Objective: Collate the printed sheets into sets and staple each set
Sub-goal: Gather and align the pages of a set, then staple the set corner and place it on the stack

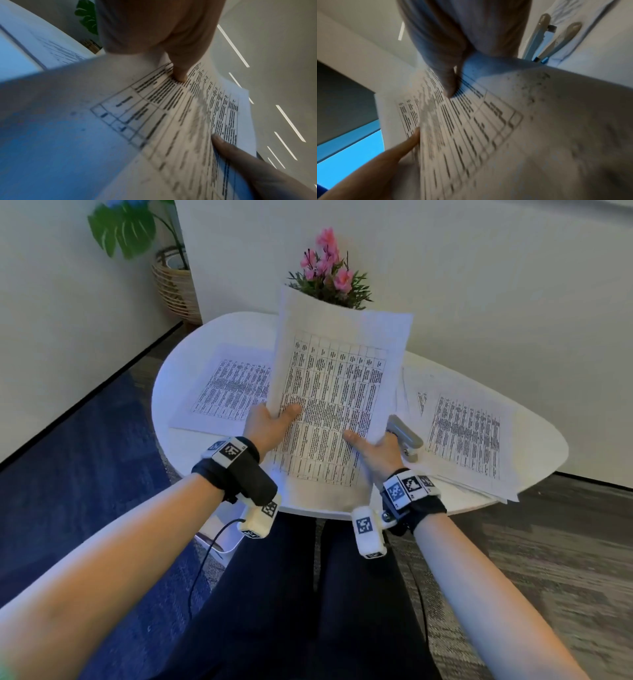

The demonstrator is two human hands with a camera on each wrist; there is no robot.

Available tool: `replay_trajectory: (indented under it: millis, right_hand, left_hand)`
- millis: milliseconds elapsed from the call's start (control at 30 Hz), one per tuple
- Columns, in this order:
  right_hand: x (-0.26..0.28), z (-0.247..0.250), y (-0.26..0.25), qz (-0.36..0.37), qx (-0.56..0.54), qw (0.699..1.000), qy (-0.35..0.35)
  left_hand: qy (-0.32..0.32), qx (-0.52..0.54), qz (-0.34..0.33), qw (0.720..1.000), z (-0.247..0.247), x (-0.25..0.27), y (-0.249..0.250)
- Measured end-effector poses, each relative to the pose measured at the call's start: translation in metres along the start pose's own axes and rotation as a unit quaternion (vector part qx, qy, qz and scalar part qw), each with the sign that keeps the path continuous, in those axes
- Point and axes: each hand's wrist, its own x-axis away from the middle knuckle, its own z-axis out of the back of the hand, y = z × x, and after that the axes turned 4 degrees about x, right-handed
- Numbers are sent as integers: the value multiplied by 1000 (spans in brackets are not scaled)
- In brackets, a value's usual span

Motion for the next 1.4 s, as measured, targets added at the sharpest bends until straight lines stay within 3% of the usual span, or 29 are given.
replay_trajectory:
  millis: [100, 200, 267, 400, 433, 500, 600, 667, 767, 833, 933, 1033, 1100, 1267, 1400]
  right_hand:
    - [-6, 20, -21, 49, 108, 993, -28]
    - [-45, 52, -25, 85, 201, 975, 51]
    - [-73, 69, -18, 76, 357, 927, 81]
    - [-95, 76, 2, 4, 580, 815, -16]
    - [-98, 74, 7, -3, 600, 799, -30]
    - [-103, 71, 14, -26, 591, 806, -22]
    - [-106, 71, 25, -54, 566, 823, 0]
    - [-102, 74, 25, -53, 501, 863, 27]
    - [-83, 79, 1, 8, 317, 940, 124]
    - [-61, 81, -30, 81, 142, 964, 208]
    - [-31, 82, -92, 164, -130, 943, 260]
    - [-20, 74, -139, 147, -339, 904, 214]
    - [-23, 66, -154, 134, -359, 903, 194]
    - [-25, 37, -159, 143, -246, 946, 153]
    - [-28, 28, -151, 136, -258, 947, 135]
  left_hand:
    - [-2, -39, 32, 999, 14, 2, 0]
    - [-21, -84, 47, 995, 27, 9, -2]
    - [-42, -113, 52, 991, 35, 16, -2]
    - [-64, -118, 83, 987, 44, 24, -4]
    - [-67, -108, 90, 988, 45, 25, -4]
    - [-63, -90, 103, 988, 47, 27, -4]
    - [-50, -79, 116, 989, 50, 26, -4]
    - [-38, -77, 123, 989, 50, 24, -4]
    - [-32, -79, 123, 989, 50, 21, 1]
    - [-31, -89, 119, 988, 49, 18, 4]
    - [-41, -132, 102, 985, 41, 15, 10]
    - [-52, -188, 72, 978, 27, 14, 17]
    - [-60, -216, 51, 973, 19, 17, 21]
    - [-68, -247, 22, 966, 8, 23, 24]
    - [-70, -279, 19, 958, 7, 25, 23]
